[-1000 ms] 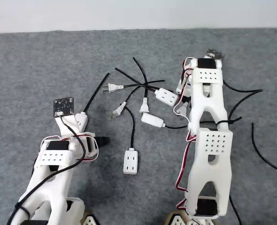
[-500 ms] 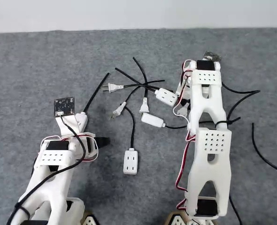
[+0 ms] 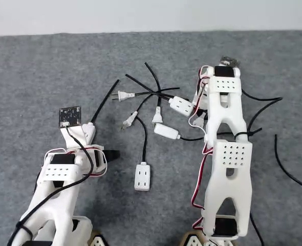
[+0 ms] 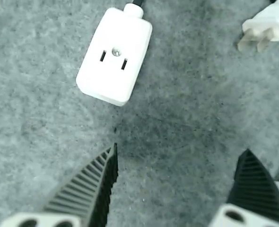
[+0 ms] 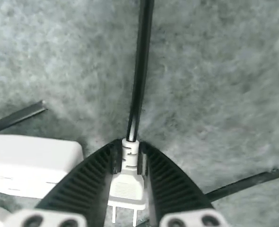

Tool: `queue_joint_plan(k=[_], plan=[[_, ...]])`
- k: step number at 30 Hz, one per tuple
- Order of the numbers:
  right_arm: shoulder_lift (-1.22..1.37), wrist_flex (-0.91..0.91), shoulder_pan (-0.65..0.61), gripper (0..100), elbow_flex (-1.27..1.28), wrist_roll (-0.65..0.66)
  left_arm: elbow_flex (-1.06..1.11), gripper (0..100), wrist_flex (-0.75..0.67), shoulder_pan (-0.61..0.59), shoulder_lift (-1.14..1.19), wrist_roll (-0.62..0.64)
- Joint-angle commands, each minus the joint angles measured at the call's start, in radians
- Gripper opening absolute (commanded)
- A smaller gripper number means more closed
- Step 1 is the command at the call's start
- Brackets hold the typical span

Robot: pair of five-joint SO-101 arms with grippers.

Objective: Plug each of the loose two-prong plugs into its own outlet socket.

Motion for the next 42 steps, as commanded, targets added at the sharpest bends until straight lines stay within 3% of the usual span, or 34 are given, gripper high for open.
queue_joint_plan(k=[1,6,14,18,21,26,33,38,42], plan=[[-0.045,0.070,-0.022,0.8,-0.092,0.023,-0.004,37,-0.020,-0.002,0.000,-0.009],[-0.139,0.217,-0.021,0.8,-0.210,0.043,-0.004,37,-0.017,-0.002,0.002,-0.002],[-0.383,0.216,-0.056,0.8,0.014,0.075,-0.045,37,0.048,-0.005,0.002,-0.020],[-0.565,0.209,-0.119,0.8,0.184,0.072,-0.081,37,0.126,-0.021,0.049,-0.273],[-0.697,0.191,-0.166,0.8,0.310,0.071,-0.154,37,0.163,-0.029,0.146,-0.308],[-0.918,0.070,-0.263,0.8,0.582,0.086,-0.306,32,0.270,-0.029,0.327,-0.381],[-1.356,-0.219,-0.464,0.8,1.053,0.183,-0.444,5,0.351,-0.028,0.462,-0.605],[-1.641,-0.372,-0.582,0.8,1.326,0.264,-0.453,3,0.354,-0.058,0.427,-0.664],[-1.753,-0.421,-0.645,0.8,1.422,0.298,-0.409,1,0.356,-0.003,0.419,-0.730]])
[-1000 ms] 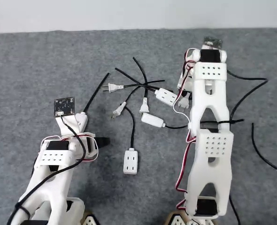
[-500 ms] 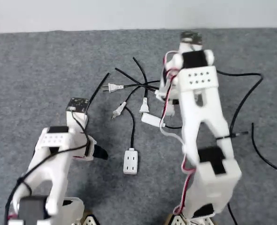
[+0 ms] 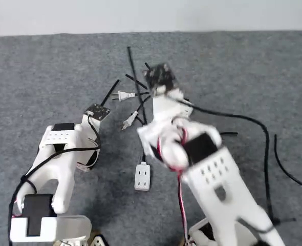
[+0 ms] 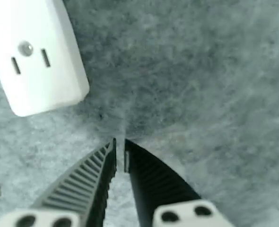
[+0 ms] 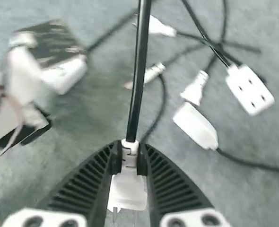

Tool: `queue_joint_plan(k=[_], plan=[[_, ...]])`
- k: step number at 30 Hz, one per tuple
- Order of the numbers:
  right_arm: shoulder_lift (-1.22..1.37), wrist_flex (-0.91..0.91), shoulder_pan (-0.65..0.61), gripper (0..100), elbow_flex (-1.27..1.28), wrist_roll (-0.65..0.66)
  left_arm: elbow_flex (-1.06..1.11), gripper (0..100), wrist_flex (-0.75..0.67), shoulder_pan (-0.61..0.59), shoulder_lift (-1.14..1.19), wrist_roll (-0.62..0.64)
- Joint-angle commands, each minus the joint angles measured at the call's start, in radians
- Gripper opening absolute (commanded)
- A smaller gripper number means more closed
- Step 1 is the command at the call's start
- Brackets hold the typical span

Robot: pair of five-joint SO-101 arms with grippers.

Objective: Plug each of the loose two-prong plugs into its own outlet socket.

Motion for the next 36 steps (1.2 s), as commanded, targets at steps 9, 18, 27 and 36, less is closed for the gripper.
queue_joint_plan(k=[9,18,27,36], plan=[[0.064,-0.065,-0.171,0.8,0.049,0.018,0.021,1,0.035,0.055,-0.044,-0.114],[0.240,-0.117,-0.180,0.8,0.044,0.015,0.101,1,0.040,0.057,-0.155,-0.215],[0.252,-0.113,-0.176,0.8,0.032,0.020,0.355,1,-0.003,0.155,-0.485,-0.275],[0.252,-0.105,-0.173,0.8,0.029,0.021,0.486,1,-0.011,0.170,-0.750,-0.261]])
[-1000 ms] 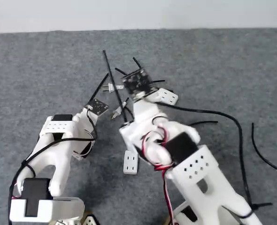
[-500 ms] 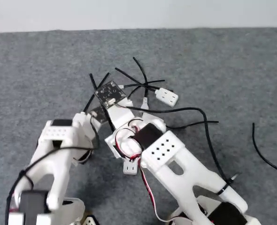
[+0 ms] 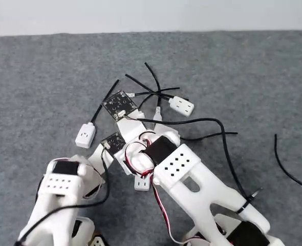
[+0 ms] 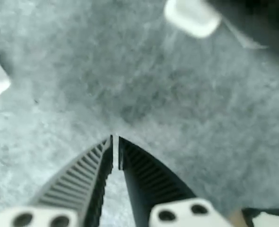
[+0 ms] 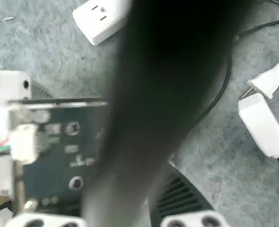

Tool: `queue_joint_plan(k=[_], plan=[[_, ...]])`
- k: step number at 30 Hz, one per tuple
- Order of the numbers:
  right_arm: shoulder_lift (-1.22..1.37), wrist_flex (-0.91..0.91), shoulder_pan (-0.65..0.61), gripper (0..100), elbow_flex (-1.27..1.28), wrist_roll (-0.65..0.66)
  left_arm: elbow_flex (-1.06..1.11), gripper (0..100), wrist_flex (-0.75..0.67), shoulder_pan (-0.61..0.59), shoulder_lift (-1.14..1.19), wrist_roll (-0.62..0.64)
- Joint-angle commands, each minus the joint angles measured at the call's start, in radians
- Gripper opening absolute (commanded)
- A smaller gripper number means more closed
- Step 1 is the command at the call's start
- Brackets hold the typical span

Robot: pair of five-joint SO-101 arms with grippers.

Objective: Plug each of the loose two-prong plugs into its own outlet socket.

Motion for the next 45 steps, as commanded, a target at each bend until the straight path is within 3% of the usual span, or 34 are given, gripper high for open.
queue_joint_plan(k=[1,10,23,35,45], plan=[[0.002,-0.002,0.010,0.8,-0.035,0.003,0.013,1,-0.037,0.006,-0.094,0.044],[0.012,0.091,0.145,0.8,-0.071,-0.048,0.019,1,-0.204,-0.086,-0.109,0.256],[0.096,-0.021,0.143,0.8,0.052,-0.143,0.022,1,-0.209,-0.094,-0.115,0.258],[0.054,-0.015,0.119,0.8,0.075,-0.137,0.022,1,-0.209,-0.094,-0.115,0.218],[-0.148,-0.004,0.128,0.8,0.147,-0.023,0.022,1,-0.210,-0.094,-0.110,0.218]])
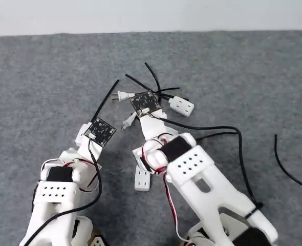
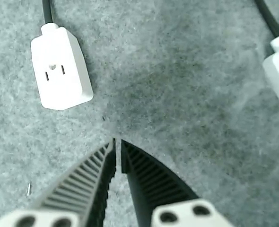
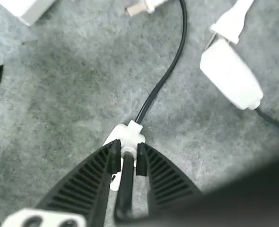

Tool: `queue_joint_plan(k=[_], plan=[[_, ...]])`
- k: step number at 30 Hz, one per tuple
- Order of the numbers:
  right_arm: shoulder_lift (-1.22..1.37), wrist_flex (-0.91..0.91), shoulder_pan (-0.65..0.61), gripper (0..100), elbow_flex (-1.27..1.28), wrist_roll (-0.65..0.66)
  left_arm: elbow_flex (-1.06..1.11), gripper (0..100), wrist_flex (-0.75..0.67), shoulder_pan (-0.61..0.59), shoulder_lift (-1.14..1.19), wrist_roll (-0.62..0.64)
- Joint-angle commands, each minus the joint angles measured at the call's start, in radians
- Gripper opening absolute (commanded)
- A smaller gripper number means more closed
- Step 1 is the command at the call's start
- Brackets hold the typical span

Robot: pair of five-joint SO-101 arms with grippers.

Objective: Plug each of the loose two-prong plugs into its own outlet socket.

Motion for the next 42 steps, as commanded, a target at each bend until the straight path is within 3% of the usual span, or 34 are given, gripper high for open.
queue_joint_plan(k=[1,25,30,36,42], plan=[[-0.054,0.016,-0.001,0.8,-0.009,0.035,-0.013,1,-0.023,-0.003,-0.020,-0.009],[-0.056,-0.176,-0.047,0.8,0.178,-0.043,-0.013,1,-0.023,-0.005,-0.018,-0.011],[-0.065,-0.214,-0.076,0.8,0.296,0.037,-0.013,1,-0.023,-0.005,-0.018,-0.011],[-0.065,-0.202,-0.021,0.8,0.350,0.130,-0.013,1,-0.023,-0.005,-0.018,-0.011],[-0.054,-0.234,-0.073,0.8,0.408,0.221,-0.012,1,-0.023,-0.005,-0.018,-0.011]])
